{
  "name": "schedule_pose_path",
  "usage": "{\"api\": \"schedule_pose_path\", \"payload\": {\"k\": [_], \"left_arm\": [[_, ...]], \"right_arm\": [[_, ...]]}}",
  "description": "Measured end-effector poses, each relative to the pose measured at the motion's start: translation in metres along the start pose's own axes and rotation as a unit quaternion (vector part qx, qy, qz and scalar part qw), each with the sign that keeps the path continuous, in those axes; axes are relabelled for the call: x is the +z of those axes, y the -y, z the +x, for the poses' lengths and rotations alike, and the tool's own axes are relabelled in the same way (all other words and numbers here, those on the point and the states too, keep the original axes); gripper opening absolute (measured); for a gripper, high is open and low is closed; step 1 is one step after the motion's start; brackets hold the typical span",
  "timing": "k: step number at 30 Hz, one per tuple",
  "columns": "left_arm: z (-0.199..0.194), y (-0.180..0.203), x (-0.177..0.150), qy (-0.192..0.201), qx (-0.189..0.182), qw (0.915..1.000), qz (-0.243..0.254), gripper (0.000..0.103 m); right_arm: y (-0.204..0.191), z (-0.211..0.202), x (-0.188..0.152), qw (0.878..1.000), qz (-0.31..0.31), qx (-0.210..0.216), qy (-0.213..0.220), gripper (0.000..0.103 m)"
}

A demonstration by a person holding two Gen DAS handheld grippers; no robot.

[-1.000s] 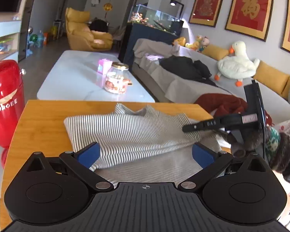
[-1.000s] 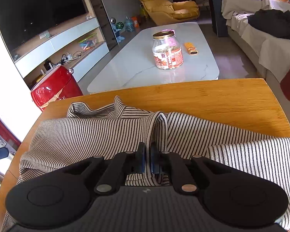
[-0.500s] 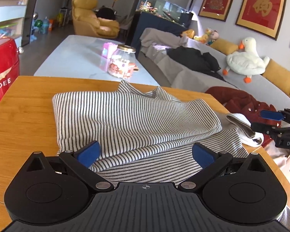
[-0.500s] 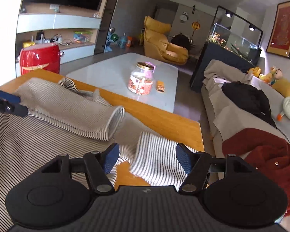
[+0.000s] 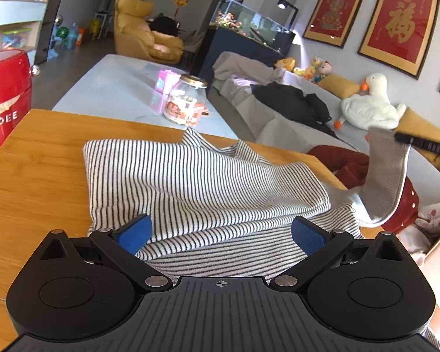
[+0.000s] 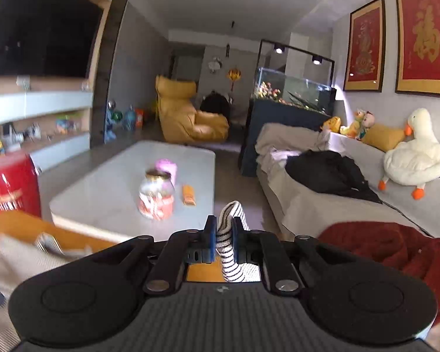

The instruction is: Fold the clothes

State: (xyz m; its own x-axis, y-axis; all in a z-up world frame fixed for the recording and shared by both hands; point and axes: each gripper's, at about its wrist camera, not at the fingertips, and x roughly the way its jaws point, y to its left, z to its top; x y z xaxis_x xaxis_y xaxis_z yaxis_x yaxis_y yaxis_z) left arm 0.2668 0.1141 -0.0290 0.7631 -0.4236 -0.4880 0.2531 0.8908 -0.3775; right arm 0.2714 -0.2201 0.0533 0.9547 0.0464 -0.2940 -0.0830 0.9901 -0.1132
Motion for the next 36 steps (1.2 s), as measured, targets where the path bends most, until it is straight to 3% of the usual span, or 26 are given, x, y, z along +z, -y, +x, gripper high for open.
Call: {"api": "schedule_pose_path", "payload": {"k": [4,8,16,21,23,25,27,31,33,36], "left_arm": [[-0.024,-0.001,-0.003,0.005,-0.005,0.9998,-0.018,0.103],[-0.047,-0.001,-0.006,0.010,-0.010,0.9992,-0.037,0.103],[-0.095,-0.014,-0.016,0.016,0.010,0.9987,-0.048,0.103],[-0.097,-0.025,-0.022,0.008,0.020,0.9978,-0.062,0.103],[-0.092,-0.026,-0.020,0.004,0.017,0.9977,-0.065,0.103],[-0.089,-0.024,-0.018,0.003,0.014,0.9979,-0.064,0.103],[-0.085,-0.024,-0.014,0.004,0.006,0.9977,-0.067,0.103],[-0.075,-0.029,-0.005,0.006,-0.010,0.9964,-0.084,0.103],[-0.067,-0.031,0.001,0.007,-0.011,0.9955,-0.094,0.103],[-0.052,-0.033,0.012,0.011,-0.010,0.9938,-0.110,0.103]], "right_arm": [[-0.031,-0.017,0.053,0.994,0.014,0.097,0.039,0.010],[-0.085,-0.013,0.078,0.979,0.004,0.198,0.041,0.010],[-0.200,0.026,0.045,0.949,-0.016,0.313,-0.027,0.010],[-0.228,0.040,0.018,0.931,0.004,0.357,-0.075,0.011],[-0.223,0.040,0.015,0.928,0.025,0.363,-0.080,0.013],[-0.210,0.038,0.014,0.929,0.042,0.360,-0.082,0.025],[-0.190,0.031,0.004,0.937,0.045,0.338,-0.073,0.050],[-0.147,0.016,-0.026,0.954,0.032,0.290,-0.072,0.070],[-0.126,0.006,-0.048,0.963,0.028,0.257,-0.082,0.088],[-0.094,-0.008,-0.081,0.975,0.022,0.201,-0.093,0.096]]}}
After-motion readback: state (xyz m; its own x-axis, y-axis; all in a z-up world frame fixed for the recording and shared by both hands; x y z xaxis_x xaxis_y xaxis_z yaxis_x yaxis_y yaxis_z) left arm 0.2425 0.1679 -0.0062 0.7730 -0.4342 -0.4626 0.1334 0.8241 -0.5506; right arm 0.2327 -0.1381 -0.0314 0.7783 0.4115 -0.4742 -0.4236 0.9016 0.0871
